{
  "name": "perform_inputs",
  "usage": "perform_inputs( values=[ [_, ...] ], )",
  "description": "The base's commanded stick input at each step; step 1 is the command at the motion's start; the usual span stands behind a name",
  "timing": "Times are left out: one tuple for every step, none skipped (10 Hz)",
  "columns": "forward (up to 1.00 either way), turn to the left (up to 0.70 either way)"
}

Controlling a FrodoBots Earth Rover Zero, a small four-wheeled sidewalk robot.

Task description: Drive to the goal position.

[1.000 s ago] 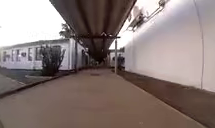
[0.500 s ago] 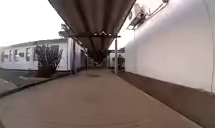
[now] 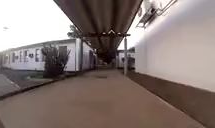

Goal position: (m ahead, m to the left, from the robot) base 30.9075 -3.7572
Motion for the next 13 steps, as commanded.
perform_inputs(
  values=[
    [0.7,0.0],
    [0.7,0.0],
    [0.7,0.0],
    [0.7,0.0],
    [0.7,0.0],
    [0.7,0.0],
    [0.7,0.0],
    [0.7,0.0],
    [0.7,0.0],
    [0.7,0.0],
    [0.7,0.0],
    [0.7,0.0],
    [0.7,0.0]
  ],
)
